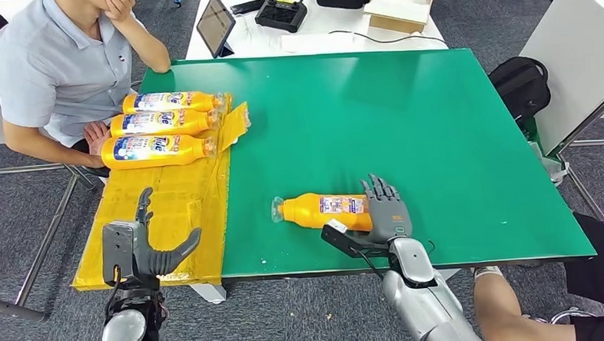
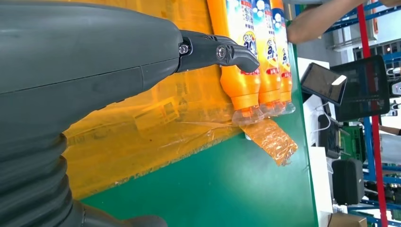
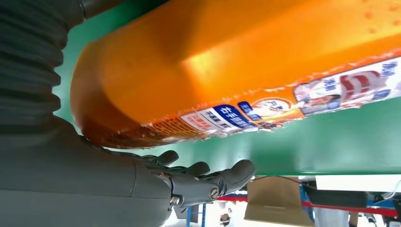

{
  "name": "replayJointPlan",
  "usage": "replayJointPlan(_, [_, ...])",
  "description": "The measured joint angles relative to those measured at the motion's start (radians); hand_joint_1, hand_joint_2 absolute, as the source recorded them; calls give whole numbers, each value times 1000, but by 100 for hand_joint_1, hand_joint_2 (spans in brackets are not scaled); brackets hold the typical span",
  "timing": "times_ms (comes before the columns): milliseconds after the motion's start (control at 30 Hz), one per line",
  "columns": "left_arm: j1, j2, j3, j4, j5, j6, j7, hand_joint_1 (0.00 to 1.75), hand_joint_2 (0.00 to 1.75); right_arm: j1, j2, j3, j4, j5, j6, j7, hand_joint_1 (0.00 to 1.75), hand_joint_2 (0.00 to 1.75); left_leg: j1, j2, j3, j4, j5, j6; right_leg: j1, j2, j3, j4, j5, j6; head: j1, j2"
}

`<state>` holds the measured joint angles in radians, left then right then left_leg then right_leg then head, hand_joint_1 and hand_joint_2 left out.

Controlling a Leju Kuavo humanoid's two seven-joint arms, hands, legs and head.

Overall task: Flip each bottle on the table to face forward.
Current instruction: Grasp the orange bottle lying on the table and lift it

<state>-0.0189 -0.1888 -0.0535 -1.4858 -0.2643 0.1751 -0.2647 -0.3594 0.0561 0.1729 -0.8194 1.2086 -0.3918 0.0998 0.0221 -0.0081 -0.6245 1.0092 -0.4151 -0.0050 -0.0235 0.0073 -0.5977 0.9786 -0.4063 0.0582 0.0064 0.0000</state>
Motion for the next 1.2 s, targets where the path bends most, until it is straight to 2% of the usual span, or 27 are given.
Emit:
replayJointPlan(267, [-6, 0, -1, 13, 4, -1, 1, 0, 175, -35, 8, -2, 59, 8, 9, 10, 0, 175, 0, 0, 2, 0, 0, 0, 0, 0, 1, 0, 0, 0, 0, 0])
replayJointPlan(300, [-6, 0, -1, 15, 5, -3, 1, 0, 175, -41, 10, -2, 67, 13, 13, 18, 38, 175, 0, 0, 2, 0, 0, 0, 0, 0, 2, 0, 0, 0, 0, 0])
replayJointPlan(400, [-7, 0, -1, 19, 13, -7, 4, 0, 175, -65, 18, -1, 101, 30, 30, 43, 168, 175, 0, 2, 4, 0, 0, 0, 0, 0, 3, 0, 0, 0, 0, 0])
replayJointPlan(433, [-7, 0, -1, 19, 14, -8, 5, 0, 175, -73, 20, 0, 114, 34, 39, 48, 175, 175, 0, 2, 4, 0, 0, 0, 0, 0, 3, 0, 0, 0, 0, 0])
replayJointPlan(667, [-11, 0, -1, 29, 32, -21, 11, 0, 175, -128, 24, 4, 185, 29, 110, 52, 175, 175, 0, 3, 10, 0, 0, 0, 0, 0, 7, -1, 0, 0, 0, 0])
replayJointPlan(867, [-21, 1, 0, 47, 57, -48, 16, 0, 175, -184, 24, 20, 265, 49, 180, 109, 175, 175, 0, 3, 15, 0, -1, 0, 0, 1, 6, -1, 0, -1, 0, 0])
replayJointPlan(1200, [-23, 2, 2, 60, 59, -52, 16, 0, 175, -216, 25, 35, 317, 44, 170, 95, 174, 175, 0, 3, 18, 0, -1, 0, 0, 1, 15, -1, 0, 0, 0, 0])
